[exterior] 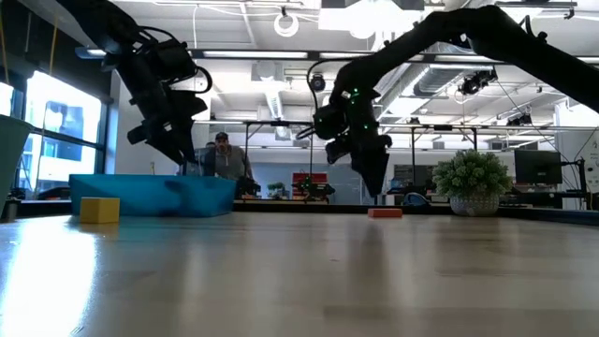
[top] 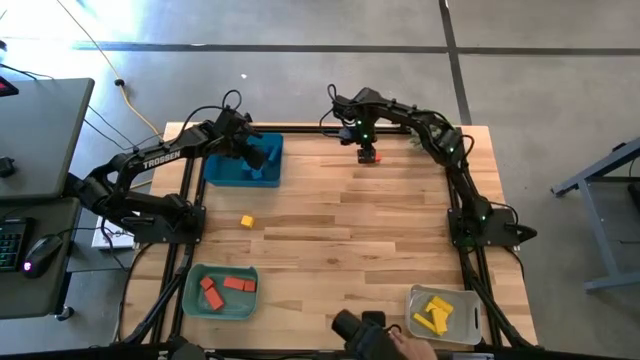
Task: Sort & place blocks by color
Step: Put the orange block into the green bin
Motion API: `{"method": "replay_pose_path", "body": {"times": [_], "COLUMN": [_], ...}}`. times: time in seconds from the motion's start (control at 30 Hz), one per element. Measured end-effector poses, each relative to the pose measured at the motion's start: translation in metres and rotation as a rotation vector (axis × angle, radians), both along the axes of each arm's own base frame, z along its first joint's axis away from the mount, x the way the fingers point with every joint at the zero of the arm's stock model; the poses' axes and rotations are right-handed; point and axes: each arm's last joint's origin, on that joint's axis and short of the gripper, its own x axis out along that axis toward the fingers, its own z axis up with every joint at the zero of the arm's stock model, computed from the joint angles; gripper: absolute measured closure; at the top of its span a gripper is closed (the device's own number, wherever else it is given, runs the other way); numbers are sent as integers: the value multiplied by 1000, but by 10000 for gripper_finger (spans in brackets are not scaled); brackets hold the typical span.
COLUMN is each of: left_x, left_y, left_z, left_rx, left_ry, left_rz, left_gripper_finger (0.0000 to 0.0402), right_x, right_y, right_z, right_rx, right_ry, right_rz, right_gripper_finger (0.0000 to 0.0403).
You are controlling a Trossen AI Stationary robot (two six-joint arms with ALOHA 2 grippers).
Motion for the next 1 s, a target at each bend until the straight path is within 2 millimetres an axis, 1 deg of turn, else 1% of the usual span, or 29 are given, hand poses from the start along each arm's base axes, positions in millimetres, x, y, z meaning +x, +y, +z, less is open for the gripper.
{"method": "replay_pose_path", "body": {"times": [0.1, 0.27, 0.5, 0.8, 1.0], "left_x": [0, 0, -1, -1, 1], "left_y": [0, 0, 1, 1, 3], "left_z": [0, 0, 0, 0, 2], "left_rx": [-1, -1, 13, 23, 44], "left_ry": [-1, 1, 20, 17, 1], "left_rz": [1, 27, 44, 47, 47], "left_gripper_finger": [247, 247, 247, 247, 247], "right_x": [-4, -8, -10, -22, -26], "right_y": [-4, -6, -12, -24, -22], "right_z": [-8, -15, -16, -15, -14], "right_rx": [-2, 11, -1, 21, 66], "right_ry": [-5, 3, -17, -18, 3], "right_rz": [-3, 20, 8, -56, -97], "right_gripper_finger": [204, 204, 204, 204, 204]}}
